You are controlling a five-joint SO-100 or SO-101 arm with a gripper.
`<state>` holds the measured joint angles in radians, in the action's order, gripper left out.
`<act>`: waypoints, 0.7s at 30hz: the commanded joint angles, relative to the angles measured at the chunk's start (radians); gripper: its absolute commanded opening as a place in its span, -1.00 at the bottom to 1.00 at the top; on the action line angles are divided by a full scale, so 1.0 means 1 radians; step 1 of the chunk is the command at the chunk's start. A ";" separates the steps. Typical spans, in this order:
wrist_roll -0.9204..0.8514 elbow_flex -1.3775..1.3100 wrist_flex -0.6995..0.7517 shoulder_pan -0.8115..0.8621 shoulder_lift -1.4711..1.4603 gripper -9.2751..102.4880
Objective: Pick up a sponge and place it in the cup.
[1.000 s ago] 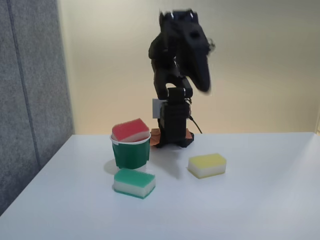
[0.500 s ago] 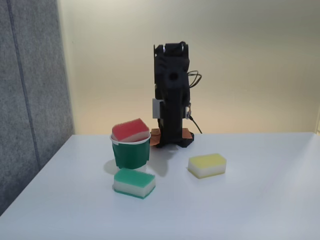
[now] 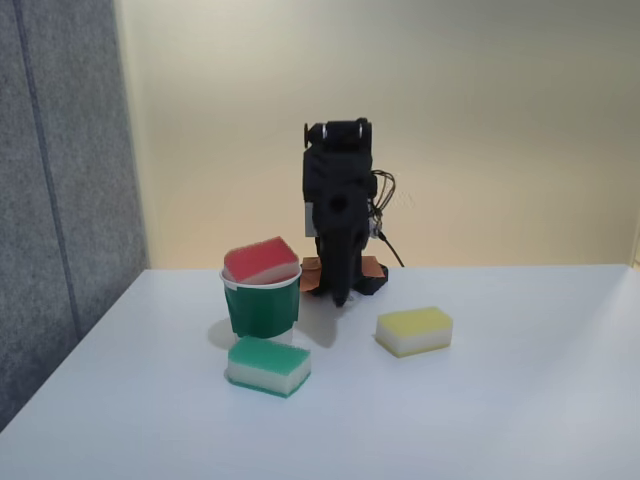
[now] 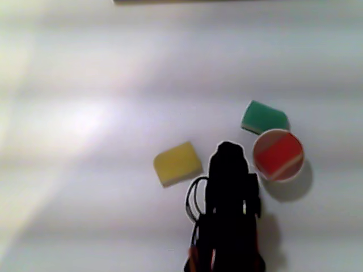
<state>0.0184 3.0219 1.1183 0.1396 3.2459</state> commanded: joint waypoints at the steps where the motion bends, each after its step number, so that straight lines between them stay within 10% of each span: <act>1: 0.005 0.015 0.031 0.008 0.017 -0.84; 21: -0.008 0.069 0.259 0.015 0.018 -0.84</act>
<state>0.0000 3.0910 1.2747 0.1519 3.2597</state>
